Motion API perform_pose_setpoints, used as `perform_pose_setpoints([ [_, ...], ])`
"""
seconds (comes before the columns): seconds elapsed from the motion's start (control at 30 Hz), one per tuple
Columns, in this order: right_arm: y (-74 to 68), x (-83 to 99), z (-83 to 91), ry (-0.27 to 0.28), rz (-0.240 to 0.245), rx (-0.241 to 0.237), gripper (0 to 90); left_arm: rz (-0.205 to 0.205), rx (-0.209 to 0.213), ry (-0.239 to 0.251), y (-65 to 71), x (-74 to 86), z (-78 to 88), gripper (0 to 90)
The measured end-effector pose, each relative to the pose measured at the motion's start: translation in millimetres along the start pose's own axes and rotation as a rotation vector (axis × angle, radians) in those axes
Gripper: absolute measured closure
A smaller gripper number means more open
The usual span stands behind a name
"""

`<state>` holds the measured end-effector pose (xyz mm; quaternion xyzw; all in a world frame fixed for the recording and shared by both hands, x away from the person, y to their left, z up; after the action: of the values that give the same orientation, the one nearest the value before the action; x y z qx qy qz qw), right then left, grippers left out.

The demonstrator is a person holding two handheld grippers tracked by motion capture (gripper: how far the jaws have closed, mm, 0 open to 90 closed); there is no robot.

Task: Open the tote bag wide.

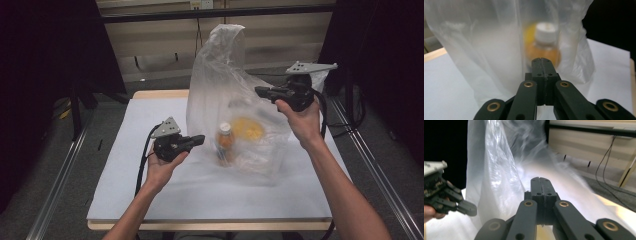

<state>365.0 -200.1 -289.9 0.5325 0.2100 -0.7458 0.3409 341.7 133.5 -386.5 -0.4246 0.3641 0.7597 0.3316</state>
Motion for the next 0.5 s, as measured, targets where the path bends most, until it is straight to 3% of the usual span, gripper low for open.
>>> perform_pose_setpoints([
  [0.1, -6.2, 1.2, -5.2, 0.010, -0.003, -0.016, 90.0, -0.014, 0.024, 0.030, 8.9, -10.4, 2.3, 90.0],
  [0.23, -19.9, -1.1, -16.3, 0.038, 0.002, -0.043, 90.0, -0.067, 0.050, 0.076, 23.2, -34.6, 6.3, 90.0],
  [0.3, -29.6, -2.4, -26.5, 0.039, 0.011, -0.064, 90.0, -0.077, 0.061, 0.118, 29.8, -52.0, 10.4, 90.0],
  [0.5, -43.5, 2.1, -43.7, 0.035, 0.017, -0.089, 90.0, -0.081, 0.073, 0.172, 35.2, -70.6, 18.8, 90.0],
])
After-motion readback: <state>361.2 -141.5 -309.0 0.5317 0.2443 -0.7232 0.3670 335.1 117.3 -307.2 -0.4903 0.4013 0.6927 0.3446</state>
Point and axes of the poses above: each handheld gripper's, and its own axes: z roughly backward along the jaws, x roughly out of its underside, y roughly to its right, the point moved 1 cm from there along -z, roughly forward along the jaws, and after that the axes turned 11 degrees about z, right-handed, at the moved point
